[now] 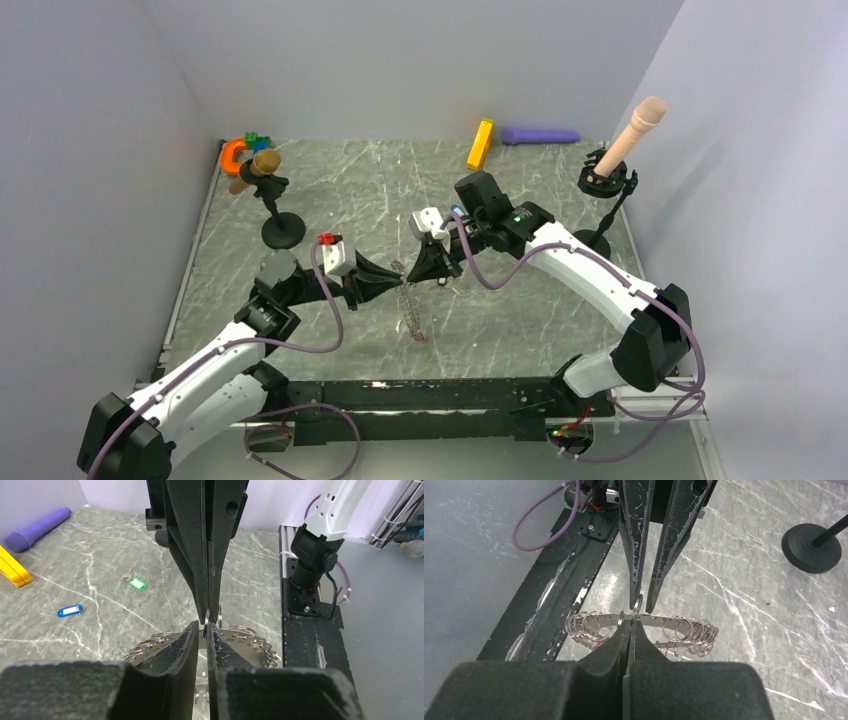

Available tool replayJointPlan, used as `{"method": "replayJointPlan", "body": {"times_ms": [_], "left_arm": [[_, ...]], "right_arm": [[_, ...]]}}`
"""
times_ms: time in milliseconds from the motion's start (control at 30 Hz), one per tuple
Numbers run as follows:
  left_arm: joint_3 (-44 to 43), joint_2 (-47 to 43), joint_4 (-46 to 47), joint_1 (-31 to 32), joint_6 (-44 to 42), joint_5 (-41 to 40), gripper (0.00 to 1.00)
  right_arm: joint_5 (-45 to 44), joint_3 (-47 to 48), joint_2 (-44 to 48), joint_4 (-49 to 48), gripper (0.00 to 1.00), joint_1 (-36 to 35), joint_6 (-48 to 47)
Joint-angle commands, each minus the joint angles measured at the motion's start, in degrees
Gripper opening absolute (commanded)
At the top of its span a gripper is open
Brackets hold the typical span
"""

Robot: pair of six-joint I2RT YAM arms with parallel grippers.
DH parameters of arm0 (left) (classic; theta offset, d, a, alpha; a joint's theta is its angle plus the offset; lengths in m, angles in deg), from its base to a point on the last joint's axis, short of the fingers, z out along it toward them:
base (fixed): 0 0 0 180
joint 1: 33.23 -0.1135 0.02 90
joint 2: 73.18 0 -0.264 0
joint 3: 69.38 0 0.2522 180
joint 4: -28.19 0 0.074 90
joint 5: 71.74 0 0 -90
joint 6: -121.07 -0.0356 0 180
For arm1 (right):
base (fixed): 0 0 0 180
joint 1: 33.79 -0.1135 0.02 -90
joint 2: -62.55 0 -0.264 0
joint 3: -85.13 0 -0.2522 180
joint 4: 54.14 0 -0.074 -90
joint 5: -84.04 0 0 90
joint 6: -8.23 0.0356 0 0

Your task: Put the keys on the keyring

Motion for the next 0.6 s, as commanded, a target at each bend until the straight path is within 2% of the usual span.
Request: {"method": "replayJointPlan", "body": {"times_ms": [0,167,367,500,567], "left_arm": [[-0.43,0.79,3.13,-0.22,0.80,2.65,0.14],[-1.16,1.46,2.22,-0.19,0.44,3.32,0.00],[0.83,-0.09,6.67,-0.16,1.76,2.89,0.00],[4.03,-3.98,8.55,-0.13,1.47,-0.31,0.00],[5.22,-5.45,9.37,-0.23,2.18,-1.45,0.00]], "right_arm": [[3.86,0.24,1.49,-2.67,0.00,0.20,0.30],[4.15,0.15,1.24,-3.07,0.00,0.20,0.88],[3.95,-0.29,0.92,-4.55,0.02,0.26,3.22],[3.73,0.11,1.02,-3.63,0.30,0.43,3.12],[3.98,0.33,1.29,-2.84,0.36,0.84,2.51]]}}
